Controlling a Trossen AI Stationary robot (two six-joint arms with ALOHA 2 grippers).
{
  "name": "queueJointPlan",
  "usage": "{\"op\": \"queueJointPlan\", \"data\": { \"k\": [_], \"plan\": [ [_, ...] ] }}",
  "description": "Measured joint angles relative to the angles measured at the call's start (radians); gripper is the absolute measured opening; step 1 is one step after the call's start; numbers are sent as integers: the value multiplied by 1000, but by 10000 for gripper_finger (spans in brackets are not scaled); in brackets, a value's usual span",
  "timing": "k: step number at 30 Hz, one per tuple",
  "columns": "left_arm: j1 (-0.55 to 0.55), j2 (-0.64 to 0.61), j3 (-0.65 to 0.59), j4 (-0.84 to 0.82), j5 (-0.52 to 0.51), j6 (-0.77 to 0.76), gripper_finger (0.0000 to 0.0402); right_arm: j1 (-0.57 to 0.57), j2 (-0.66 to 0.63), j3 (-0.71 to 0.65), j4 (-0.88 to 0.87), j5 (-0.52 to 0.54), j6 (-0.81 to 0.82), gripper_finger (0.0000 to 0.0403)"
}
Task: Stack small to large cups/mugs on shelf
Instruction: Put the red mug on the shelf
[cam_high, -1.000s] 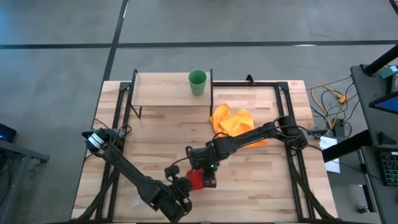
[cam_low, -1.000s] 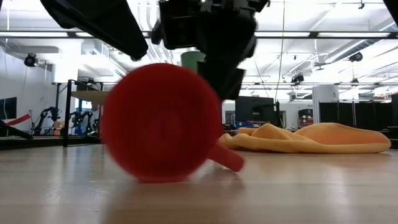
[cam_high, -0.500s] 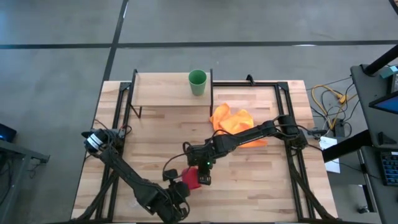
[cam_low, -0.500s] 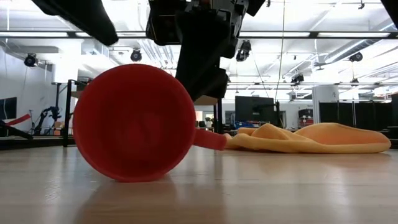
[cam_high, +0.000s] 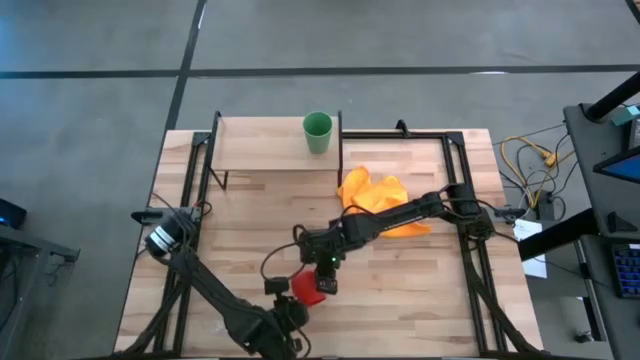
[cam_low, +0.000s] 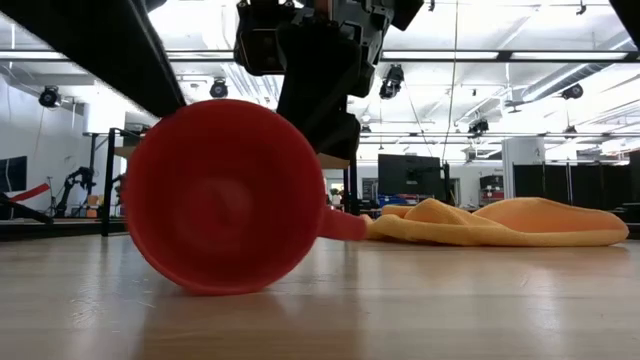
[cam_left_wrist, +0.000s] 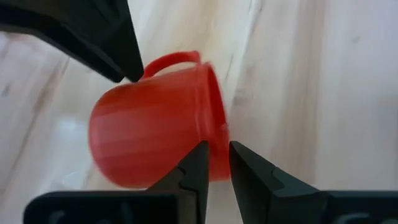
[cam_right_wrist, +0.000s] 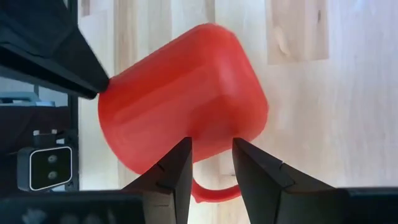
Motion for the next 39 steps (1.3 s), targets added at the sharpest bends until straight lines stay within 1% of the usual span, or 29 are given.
{"op": "queueJointPlan", "data": {
  "k": [4, 10, 13, 17, 24, 31, 36, 39],
  "plan": [
    [1, 49, 62, -79, -22, -11, 49, -3, 0, 0, -1, 2, 1, 109],
    [1, 106, 121, -88, -58, -12, 49, -3, -1, 0, 4, -2, 24, 109],
    [4, 113, 123, -104, -72, -50, 49, -3, -2, -3, -1, -1, 36, 109],
    [4, 113, 123, -174, -72, -114, 49, -3, -5, -10, -23, 2, 66, 109],
    [8, 114, 116, -297, -80, -118, 49, 7, 0, -45, -66, -4, 107, 109],
    [12, 115, 85, -302, -78, -158, 49, 22, 0, -51, -48, -2, 106, 106],
    [28, 115, 65, -327, -87, -220, 49, 25, 0, -52, -25, -3, 119, 99],
    [35, 115, 64, -333, -93, -221, 49, 25, 0, -52, -14, -3, 133, 96]
  ]
}}
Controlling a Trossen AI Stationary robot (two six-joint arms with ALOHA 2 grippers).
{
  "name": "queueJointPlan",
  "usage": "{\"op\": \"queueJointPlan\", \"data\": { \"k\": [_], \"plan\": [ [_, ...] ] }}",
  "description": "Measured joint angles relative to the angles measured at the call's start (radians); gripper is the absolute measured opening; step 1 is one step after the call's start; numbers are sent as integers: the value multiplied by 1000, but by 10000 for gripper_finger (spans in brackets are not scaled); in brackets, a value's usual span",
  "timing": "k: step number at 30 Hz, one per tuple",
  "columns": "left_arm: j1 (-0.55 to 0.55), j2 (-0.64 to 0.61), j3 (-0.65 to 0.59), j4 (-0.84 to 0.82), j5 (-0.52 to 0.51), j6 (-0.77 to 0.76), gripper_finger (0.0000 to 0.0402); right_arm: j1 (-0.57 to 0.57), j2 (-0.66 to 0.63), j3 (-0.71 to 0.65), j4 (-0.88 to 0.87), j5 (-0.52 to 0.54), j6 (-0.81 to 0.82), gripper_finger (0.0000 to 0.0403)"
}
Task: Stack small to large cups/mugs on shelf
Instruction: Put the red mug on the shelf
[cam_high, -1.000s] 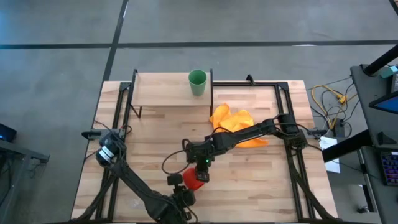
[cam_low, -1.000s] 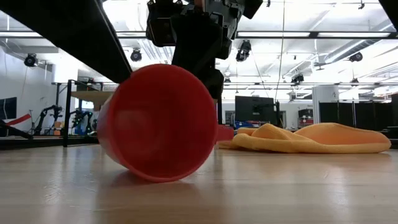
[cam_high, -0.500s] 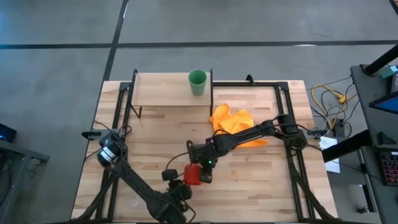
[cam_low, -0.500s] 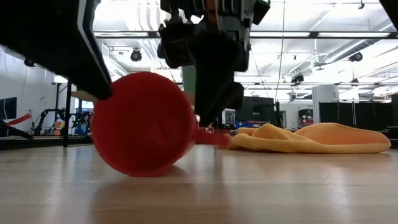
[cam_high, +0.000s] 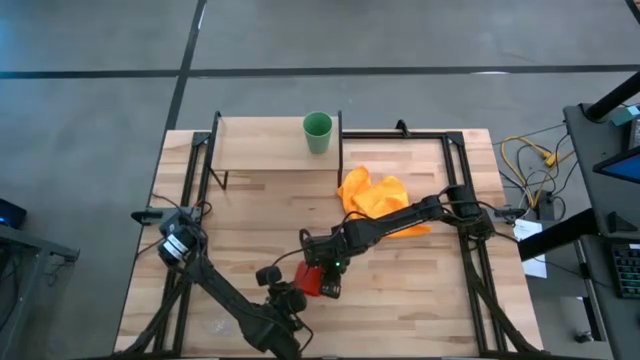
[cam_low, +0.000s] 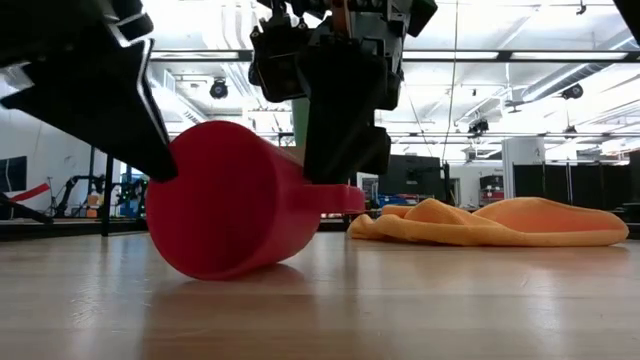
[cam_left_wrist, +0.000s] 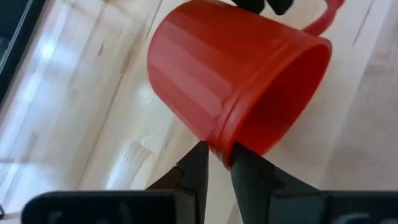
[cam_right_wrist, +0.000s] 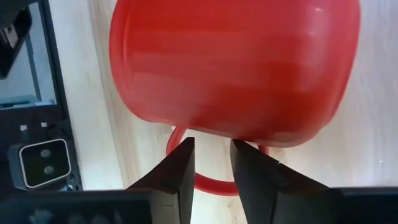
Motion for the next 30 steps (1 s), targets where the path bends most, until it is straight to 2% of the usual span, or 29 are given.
{"op": "queueJointPlan", "data": {
  "k": [9, 14, 19, 27, 30],
  "plan": [
    [36, 0, 0, -15, -94, 0, 47, 5, 0, 0, 26, -12, 2, 96],
    [72, -2, -7, -41, -104, 4, 8, 6, -2, 2, 52, -17, 1, 96],
    [91, -15, -5, -119, -86, 2, 1, 4, -3, 2, 65, -1, -9, 95],
    [92, -198, -5, -230, -34, 9, 0, 3, -110, 4, 61, 17, -43, 91],
    [102, -283, -4, -244, 12, 82, 0, 3, -178, 4, 59, 59, -67, 87]
  ]
}}
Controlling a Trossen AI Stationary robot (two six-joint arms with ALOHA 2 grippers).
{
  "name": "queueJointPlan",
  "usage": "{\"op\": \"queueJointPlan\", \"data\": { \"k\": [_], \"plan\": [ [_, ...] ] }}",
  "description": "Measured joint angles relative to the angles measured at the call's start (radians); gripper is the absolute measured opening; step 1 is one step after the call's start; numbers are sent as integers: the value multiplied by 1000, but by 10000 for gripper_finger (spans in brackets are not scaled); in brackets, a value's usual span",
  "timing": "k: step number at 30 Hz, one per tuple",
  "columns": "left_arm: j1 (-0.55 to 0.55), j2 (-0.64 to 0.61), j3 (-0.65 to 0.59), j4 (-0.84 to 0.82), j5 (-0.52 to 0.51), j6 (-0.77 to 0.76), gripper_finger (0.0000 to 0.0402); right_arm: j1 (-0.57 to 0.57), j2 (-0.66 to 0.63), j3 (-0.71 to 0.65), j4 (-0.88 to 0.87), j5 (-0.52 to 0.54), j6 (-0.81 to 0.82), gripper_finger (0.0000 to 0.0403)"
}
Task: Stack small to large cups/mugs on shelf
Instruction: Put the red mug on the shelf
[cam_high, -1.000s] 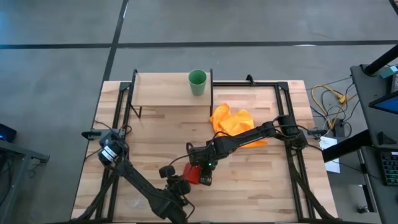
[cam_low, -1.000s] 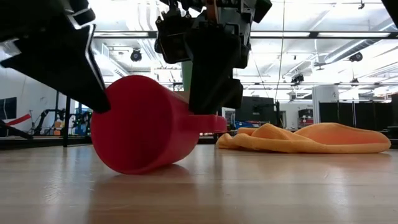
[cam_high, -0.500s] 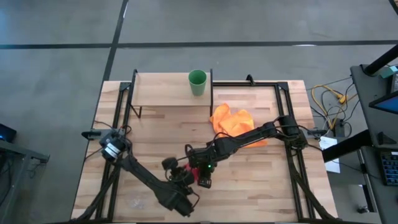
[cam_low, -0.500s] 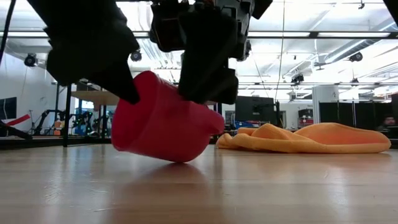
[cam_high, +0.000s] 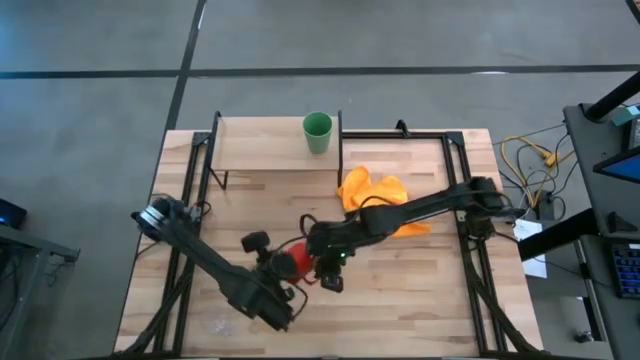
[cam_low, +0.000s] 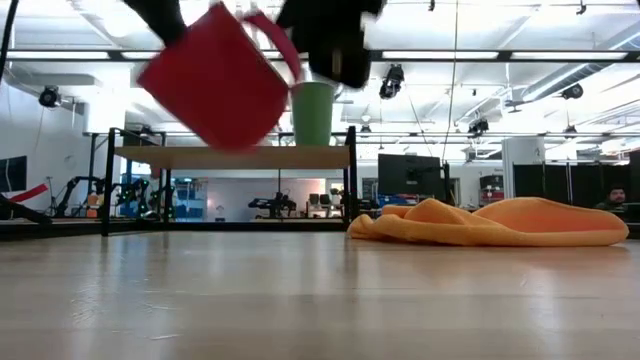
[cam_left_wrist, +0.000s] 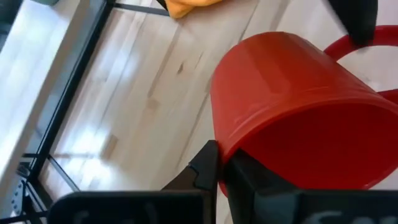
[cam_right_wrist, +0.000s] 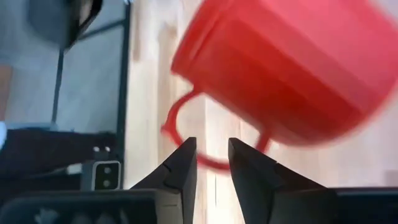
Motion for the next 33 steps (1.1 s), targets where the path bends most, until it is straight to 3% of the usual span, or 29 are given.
{"op": "queueJointPlan", "data": {
  "k": [8, 14, 23, 33],
  "plan": [
    [58, -144, 4, -114, 64, 144, 0, 1, -194, 0, 9, 274, -110, 82],
    [190, -282, 2, -112, 70, 211, 0, 1, -282, 0, 1, 412, -111, 82],
    [510, -482, 15, -113, 126, 286, 0, -4, -326, -1, -2, 531, -123, 82],
    [952, -548, 52, -15, 295, 658, 0, -62, -300, -1, 26, 642, -118, 82]
  ]
}}
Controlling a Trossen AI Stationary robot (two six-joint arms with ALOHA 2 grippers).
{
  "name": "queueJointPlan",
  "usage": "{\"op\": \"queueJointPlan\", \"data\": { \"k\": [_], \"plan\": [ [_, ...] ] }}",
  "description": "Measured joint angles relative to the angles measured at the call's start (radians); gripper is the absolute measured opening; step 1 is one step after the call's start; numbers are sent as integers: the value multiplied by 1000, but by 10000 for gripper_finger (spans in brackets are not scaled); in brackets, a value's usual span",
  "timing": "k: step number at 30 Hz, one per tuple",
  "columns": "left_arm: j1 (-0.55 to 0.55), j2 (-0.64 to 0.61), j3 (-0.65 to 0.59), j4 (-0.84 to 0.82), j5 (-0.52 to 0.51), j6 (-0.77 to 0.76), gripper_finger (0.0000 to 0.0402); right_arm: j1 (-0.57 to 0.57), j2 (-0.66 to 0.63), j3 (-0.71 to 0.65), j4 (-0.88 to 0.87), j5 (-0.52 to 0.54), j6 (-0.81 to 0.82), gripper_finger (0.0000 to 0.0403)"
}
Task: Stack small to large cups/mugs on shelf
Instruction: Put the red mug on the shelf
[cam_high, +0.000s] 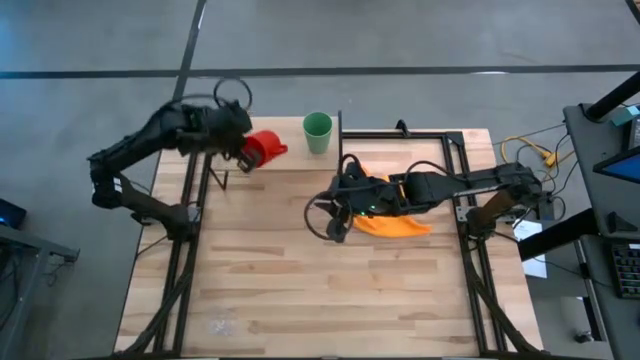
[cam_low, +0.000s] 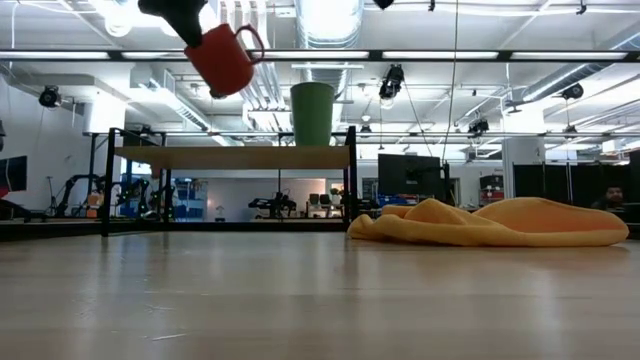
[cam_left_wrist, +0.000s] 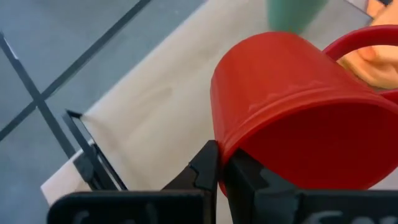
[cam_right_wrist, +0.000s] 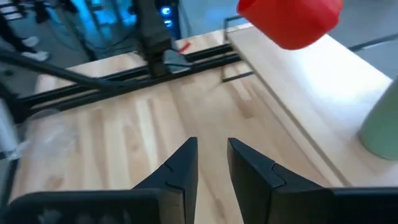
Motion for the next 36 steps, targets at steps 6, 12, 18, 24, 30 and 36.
{"op": "queueJointPlan", "data": {
  "k": [6, 12, 18, 24, 30, 36],
  "plan": [
    [192, 29, 0, 78, 169, 172, 0, -40, 39, -1, 0, 8, 43, 82],
    [294, 97, 1, 78, 239, 276, 0, -55, 68, -1, 0, 8, 52, 82],
    [336, 167, 19, 78, 262, 344, 0, -61, 84, -1, -2, 8, 51, 82],
    [357, 230, 44, 79, 319, 396, 0, -69, 84, -1, -3, 8, 49, 82],
    [388, 271, 80, 47, 354, 495, 0, -69, 84, -1, -8, 8, 49, 82],
    [421, 293, 114, 1, 358, 539, 0, -69, 84, -1, -9, 8, 45, 82]
  ]
}}
